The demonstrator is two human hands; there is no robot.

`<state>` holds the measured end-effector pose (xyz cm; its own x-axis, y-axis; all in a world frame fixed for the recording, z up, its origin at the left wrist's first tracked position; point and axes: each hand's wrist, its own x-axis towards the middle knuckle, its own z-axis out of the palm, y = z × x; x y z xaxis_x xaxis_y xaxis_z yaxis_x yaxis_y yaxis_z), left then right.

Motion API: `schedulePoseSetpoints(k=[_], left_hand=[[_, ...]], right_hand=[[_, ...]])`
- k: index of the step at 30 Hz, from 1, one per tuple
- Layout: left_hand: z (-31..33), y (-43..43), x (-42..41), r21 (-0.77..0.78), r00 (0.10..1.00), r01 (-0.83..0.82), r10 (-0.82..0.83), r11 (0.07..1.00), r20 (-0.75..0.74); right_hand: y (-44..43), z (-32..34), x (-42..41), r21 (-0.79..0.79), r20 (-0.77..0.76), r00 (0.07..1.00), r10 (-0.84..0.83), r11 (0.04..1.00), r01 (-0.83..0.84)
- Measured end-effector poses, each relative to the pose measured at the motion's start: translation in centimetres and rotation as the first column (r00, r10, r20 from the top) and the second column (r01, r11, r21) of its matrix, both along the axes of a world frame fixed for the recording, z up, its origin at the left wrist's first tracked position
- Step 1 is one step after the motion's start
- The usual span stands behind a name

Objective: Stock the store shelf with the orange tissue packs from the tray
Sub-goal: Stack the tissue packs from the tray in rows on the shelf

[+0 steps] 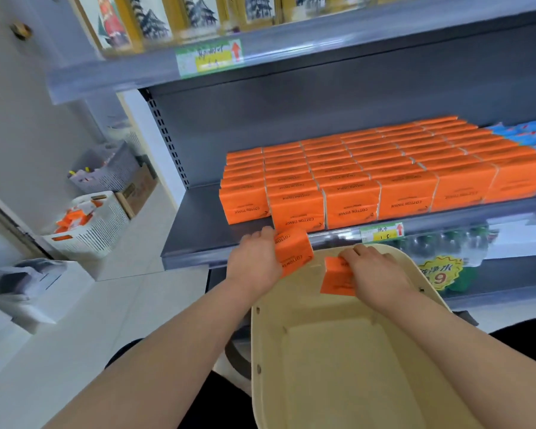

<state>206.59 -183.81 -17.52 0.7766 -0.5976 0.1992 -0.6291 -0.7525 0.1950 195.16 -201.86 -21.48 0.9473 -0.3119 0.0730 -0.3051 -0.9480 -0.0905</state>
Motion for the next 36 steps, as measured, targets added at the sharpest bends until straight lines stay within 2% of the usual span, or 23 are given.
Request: schedulePoseSetpoints(k=[7, 12, 18, 22, 28, 31, 36], left_hand=[[4.1, 2.5, 2.6, -0.108, 0.971, -0.182, 0.196, 0.977, 0.138], [5.0, 2.1, 6.2, -0.133, 0.950, -0.261, 0.279, 0.956, 0.138], [2.7, 1.3, 10.1, -0.011, 0.976, -0.203, 0.203, 0.979, 0.079], [1.5, 1.1, 11.6, 0.040, 0.977, -0.192, 0.187, 0.981, 0.097], [1.2, -0.4, 13.0, -0.020, 0.975, -0.162, 0.163, 0.987, 0.151], [1.1, -1.0, 13.2, -0.070, 0.969, -0.208, 0.215, 0.976, 0.119], [1.0, -0.2, 13.0, -0.185, 0.976, -0.195, 0.209, 0.963, 0.059]], right_hand=[[0.7, 2.3, 2.1, 0.004, 0.101, 0.995, 0.001, 1.000, -0.001], [0.5, 3.7, 3.8, 0.003, 0.177, 0.984, 0.018, 1.000, -0.018], [0.3, 4.9, 5.3, -0.020, 0.251, 0.966, 0.062, 0.998, -0.059], [0.4, 5.0, 5.7, -0.007, 0.250, 0.965, 0.080, 0.997, -0.081], [0.3, 4.6, 5.8, 0.009, 0.206, 0.974, 0.094, 0.995, -0.098], [0.3, 4.6, 5.8, 0.019, 0.187, 0.976, 0.108, 0.993, -0.113], [1.5, 5.7, 6.5, 0.019, 0.170, 0.971, 0.167, 0.985, -0.172]])
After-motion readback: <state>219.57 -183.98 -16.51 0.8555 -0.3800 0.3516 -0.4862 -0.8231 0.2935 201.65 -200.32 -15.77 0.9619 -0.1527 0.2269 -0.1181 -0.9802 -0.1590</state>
